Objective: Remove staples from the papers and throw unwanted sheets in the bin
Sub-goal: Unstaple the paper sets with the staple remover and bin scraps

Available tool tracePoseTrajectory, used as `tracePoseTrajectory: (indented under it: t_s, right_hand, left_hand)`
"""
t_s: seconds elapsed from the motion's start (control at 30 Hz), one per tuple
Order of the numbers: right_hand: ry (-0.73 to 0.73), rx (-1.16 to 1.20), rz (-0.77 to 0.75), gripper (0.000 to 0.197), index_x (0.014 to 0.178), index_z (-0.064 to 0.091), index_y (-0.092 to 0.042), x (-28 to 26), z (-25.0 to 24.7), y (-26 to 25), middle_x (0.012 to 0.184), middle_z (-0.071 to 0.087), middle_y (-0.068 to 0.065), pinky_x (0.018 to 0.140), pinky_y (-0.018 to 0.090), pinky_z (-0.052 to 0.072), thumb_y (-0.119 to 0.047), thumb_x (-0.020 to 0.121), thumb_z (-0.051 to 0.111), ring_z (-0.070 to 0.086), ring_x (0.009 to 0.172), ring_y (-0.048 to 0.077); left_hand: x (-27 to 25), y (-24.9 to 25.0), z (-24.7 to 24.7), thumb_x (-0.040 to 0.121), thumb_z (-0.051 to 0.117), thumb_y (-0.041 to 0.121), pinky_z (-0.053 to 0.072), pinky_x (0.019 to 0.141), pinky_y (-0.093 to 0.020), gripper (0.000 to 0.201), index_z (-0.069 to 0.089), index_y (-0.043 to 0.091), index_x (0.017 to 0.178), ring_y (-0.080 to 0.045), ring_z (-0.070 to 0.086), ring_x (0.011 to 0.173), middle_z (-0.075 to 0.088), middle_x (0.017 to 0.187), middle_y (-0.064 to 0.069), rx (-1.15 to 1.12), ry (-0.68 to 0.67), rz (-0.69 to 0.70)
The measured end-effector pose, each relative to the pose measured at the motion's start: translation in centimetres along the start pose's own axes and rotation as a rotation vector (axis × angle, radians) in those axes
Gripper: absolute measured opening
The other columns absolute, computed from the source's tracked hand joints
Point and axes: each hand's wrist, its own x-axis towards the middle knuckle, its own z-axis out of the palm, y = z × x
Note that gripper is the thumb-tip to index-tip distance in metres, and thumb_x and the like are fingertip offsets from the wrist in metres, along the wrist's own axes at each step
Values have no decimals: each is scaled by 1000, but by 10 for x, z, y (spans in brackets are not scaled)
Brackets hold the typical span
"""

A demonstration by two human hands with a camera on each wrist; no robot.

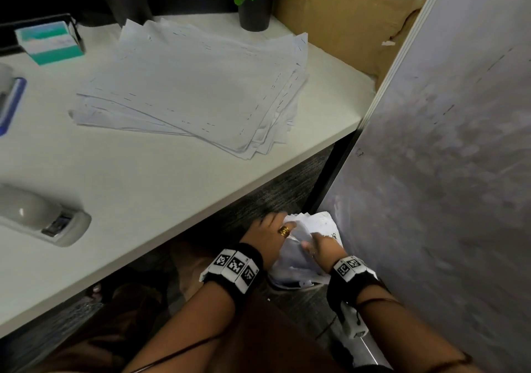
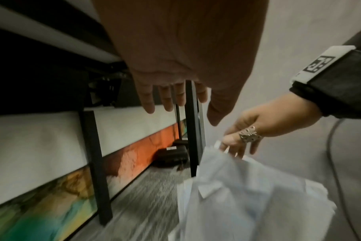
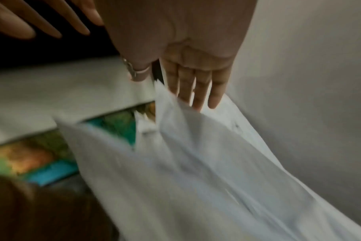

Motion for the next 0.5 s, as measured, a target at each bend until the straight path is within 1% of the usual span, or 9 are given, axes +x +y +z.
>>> tracePoseTrajectory:
  t_s: [0.07,0.1,0.17,0.2,0.27,0.3,0.4,0.43,0.5]
  right_hand:
    - [236,111,-119,35,114,62,-12,-6,-18,-11,109,65,12,85,30,42,-38,93,53,59,103,28]
    - [355,188,-176,28,105,66,-13,-12,-31,-21,98,67,9,79,30,45,-35,92,56,62,94,26]
    - [603,296,-321,17,89,69,-11,-29,-62,-47,76,68,4,67,31,49,-25,90,60,63,72,22]
    - [721,336,-396,15,83,69,-10,-38,-79,-61,68,65,2,63,30,48,-21,90,61,60,64,21]
    - [906,416,-528,16,78,67,-9,-59,-112,-95,63,59,-2,60,23,42,-18,88,60,55,58,18]
    - [957,454,-582,14,77,66,-8,-68,-125,-111,66,58,-2,61,21,40,-16,88,60,54,61,17]
    - [977,452,-743,9,88,66,-8,-83,-157,-154,88,61,4,77,23,41,-16,86,65,57,84,19]
    - [931,391,-789,16,96,65,-9,-84,-165,-167,99,61,6,83,21,37,-20,85,66,55,94,21]
    - [702,184,-843,45,121,58,-14,-83,-176,-188,129,53,7,98,21,30,-38,84,67,45,120,23]
  left_hand:
    - [-8,4,-27,91,46,13,32,102,-39,54,30,19,142,-26,27,132,24,147,-8,31,113,11]
    - [-14,7,-40,91,47,15,35,96,-37,47,38,17,138,-26,33,126,32,140,-7,43,169,17]
    - [-31,10,-70,87,55,19,42,82,-35,34,56,16,121,-25,49,109,49,120,-6,63,347,28]
    - [-42,11,-84,82,61,21,46,71,-33,27,64,16,108,-24,56,96,56,107,-5,70,463,42]
    - [-68,9,-109,77,61,22,46,53,-26,16,70,15,89,-20,58,76,60,86,-2,60,698,79]
    - [-80,7,-120,79,54,23,45,51,-25,19,70,15,87,-18,57,74,59,84,-1,43,786,71]
    - [-120,-8,-145,84,42,28,47,58,-27,32,69,13,95,-18,53,84,60,92,-2,7,951,-92]
    - [-128,-18,-148,85,41,30,50,64,-29,35,69,14,99,-20,53,90,60,98,-3,-6,952,-178]
    - [-147,-35,-150,87,35,39,50,83,-37,46,64,17,114,-25,50,110,56,120,-6,-7,794,-378]
